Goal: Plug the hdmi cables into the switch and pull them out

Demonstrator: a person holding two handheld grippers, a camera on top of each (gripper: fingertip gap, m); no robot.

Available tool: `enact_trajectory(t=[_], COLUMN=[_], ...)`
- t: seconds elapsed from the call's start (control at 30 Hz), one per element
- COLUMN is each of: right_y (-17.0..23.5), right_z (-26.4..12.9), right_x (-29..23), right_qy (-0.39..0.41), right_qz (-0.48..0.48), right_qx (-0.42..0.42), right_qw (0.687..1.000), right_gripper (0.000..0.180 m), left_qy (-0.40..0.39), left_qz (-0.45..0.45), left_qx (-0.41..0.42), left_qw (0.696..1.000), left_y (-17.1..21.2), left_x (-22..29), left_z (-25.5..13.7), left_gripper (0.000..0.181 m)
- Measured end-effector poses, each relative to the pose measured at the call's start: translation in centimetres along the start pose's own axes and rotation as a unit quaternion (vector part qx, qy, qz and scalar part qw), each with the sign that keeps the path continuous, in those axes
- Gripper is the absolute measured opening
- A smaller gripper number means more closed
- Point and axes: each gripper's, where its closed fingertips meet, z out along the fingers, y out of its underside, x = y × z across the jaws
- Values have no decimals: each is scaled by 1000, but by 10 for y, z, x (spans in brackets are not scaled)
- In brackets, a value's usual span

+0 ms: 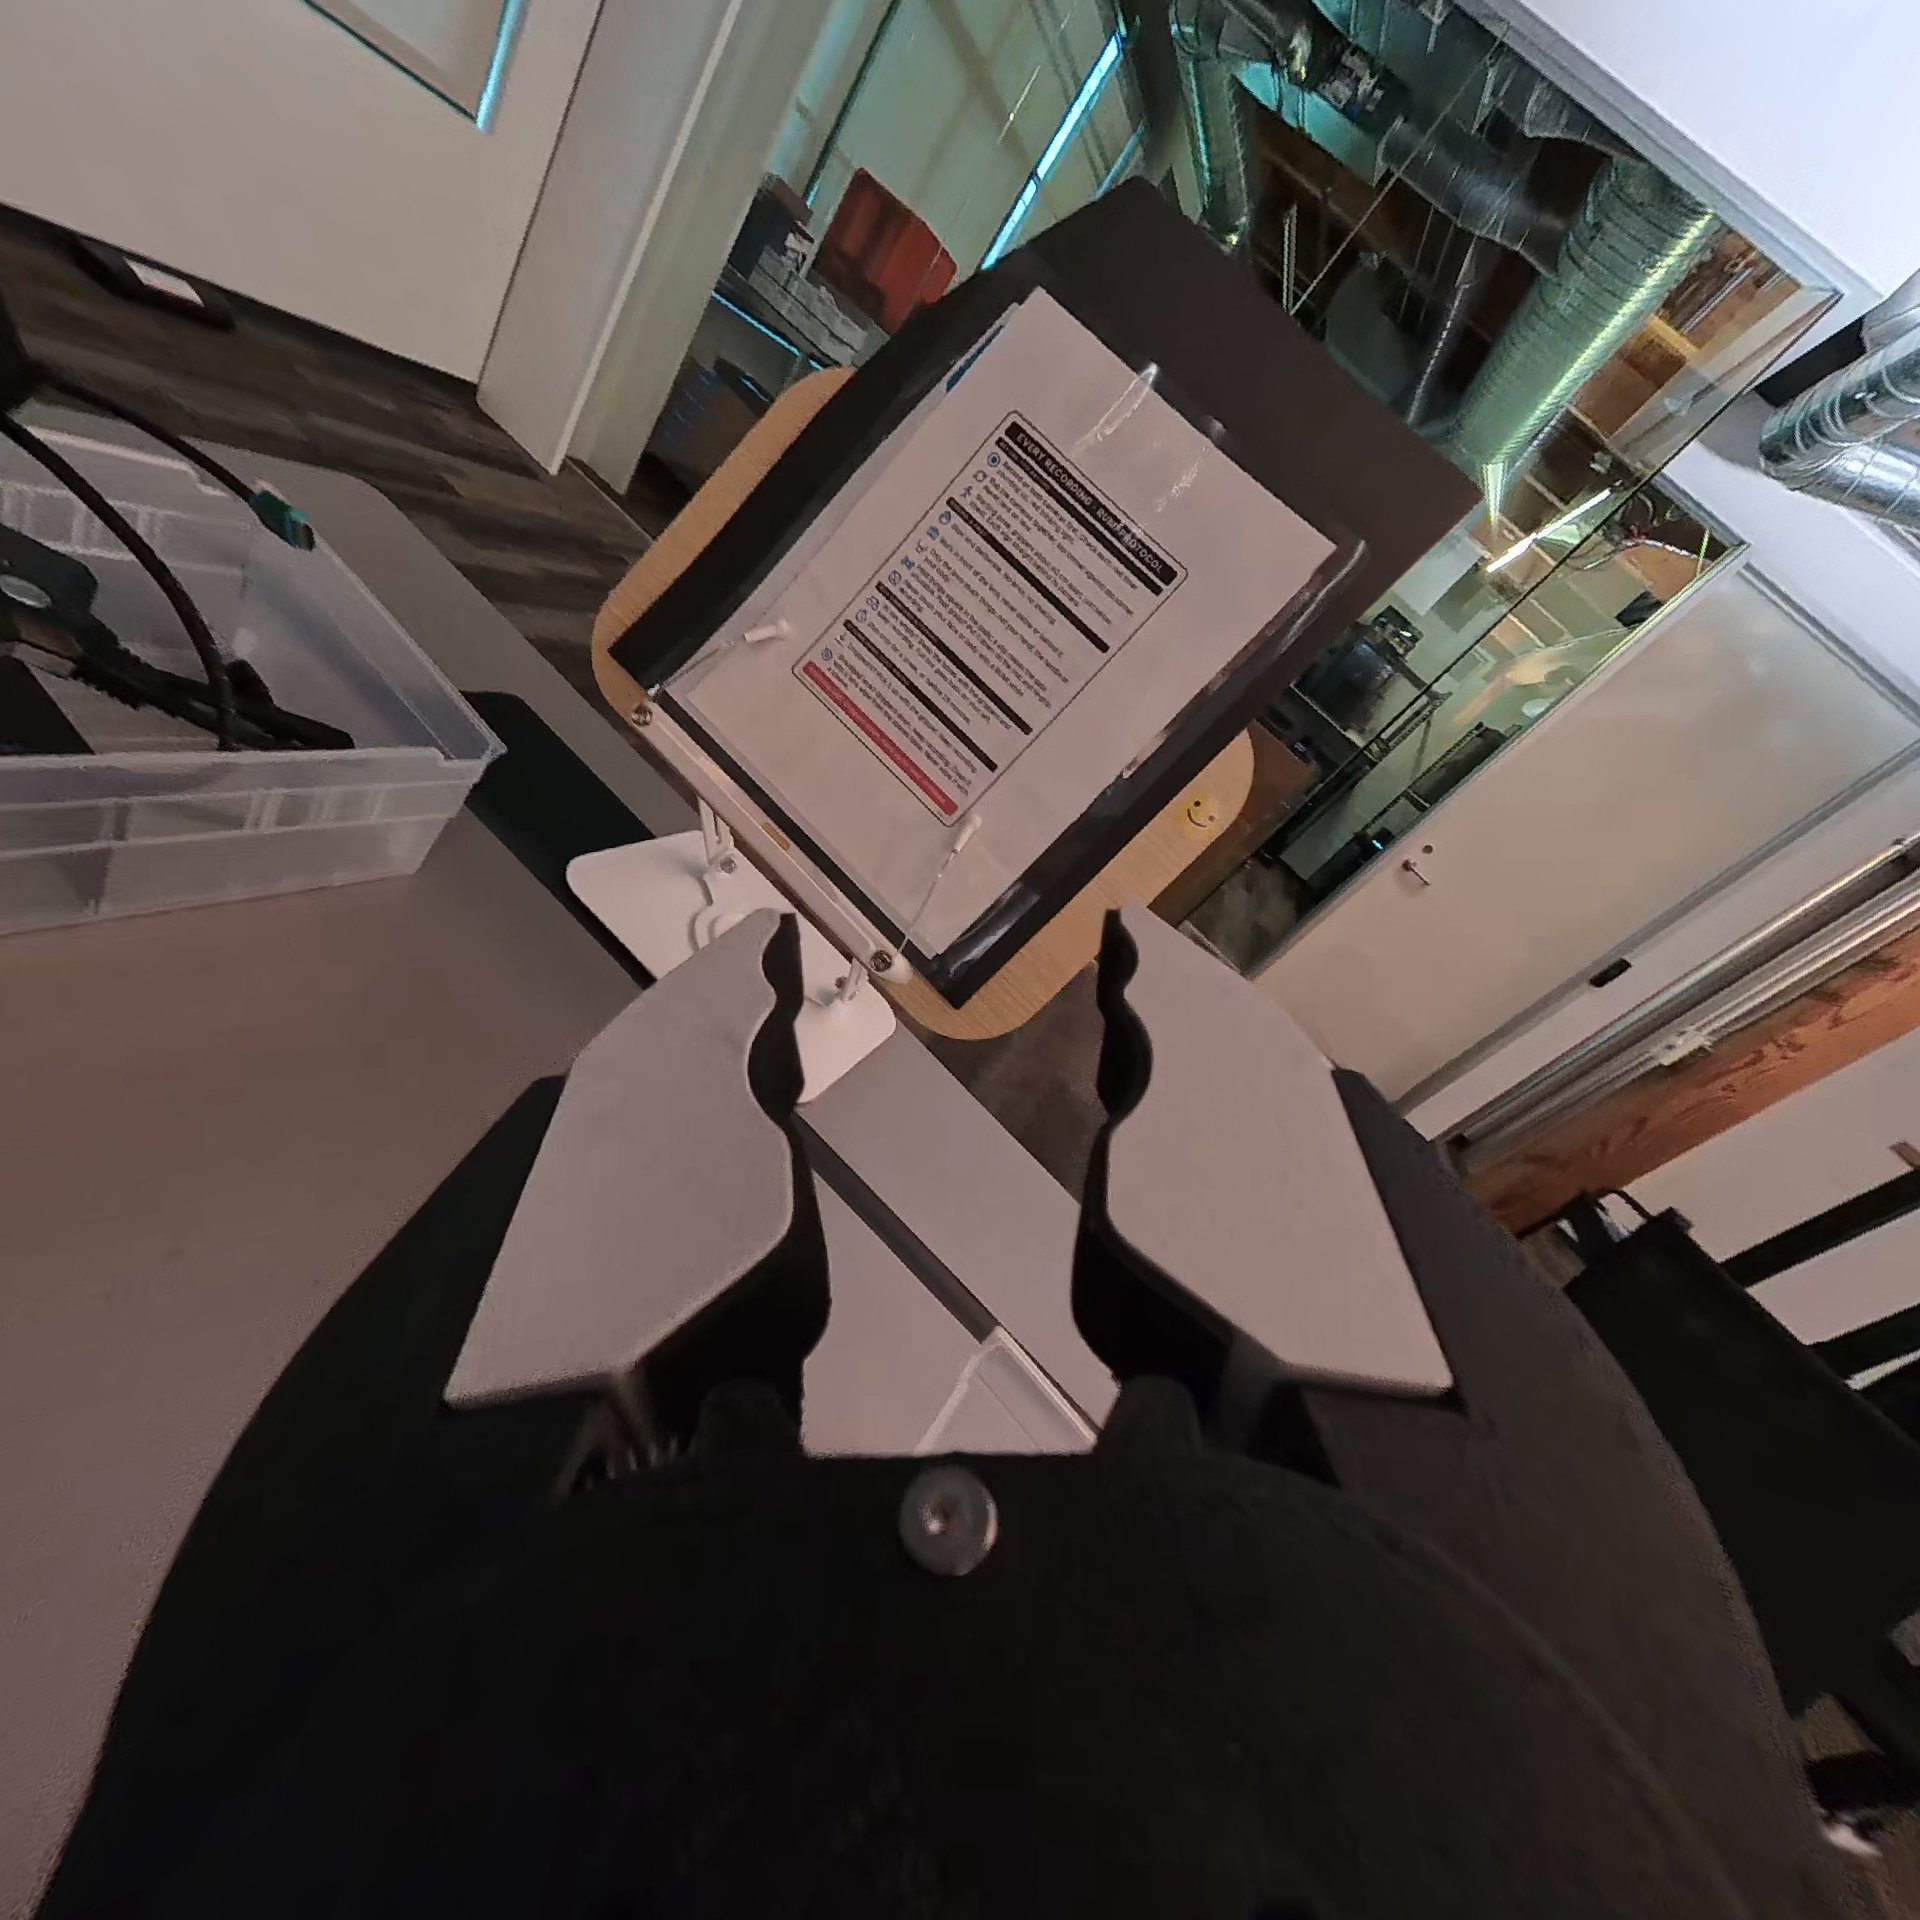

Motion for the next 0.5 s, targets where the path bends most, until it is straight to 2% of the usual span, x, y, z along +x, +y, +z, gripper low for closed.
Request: enact_trajectory(t=[0.1, 0.13, 0.2, 0.33, 0.5], right_y=[2, 4, 12, 27, 32], right_z=[1, 2, 4, 7, 9], right_x=[-4, -5, -2, 6, 6], right_qy=[1, 0, 9, 25, 24], right_qz=[-21, -28, -44, -58, -59], right_qx=[-14, -20, -42, -73, -80], right_qw=[1000, 999, 998, 995, 995], right_gripper=[55, 55, 54, 54, 53], left_qy=[-63, -59, -14, -8, 32], left_qz=[28, 34, 33, 44, 40], left_qx=[-64, -79, -88, -93, -8], left_qw=[996, 995, 996, 995, 999], left_y=[21, 25, 28, 28, -1], left_x=[-10, -8, 6, 6, 17], left_z=[15, 18, 19, 10, -24], left_gripper=[66, 64, 29, 19, 14])
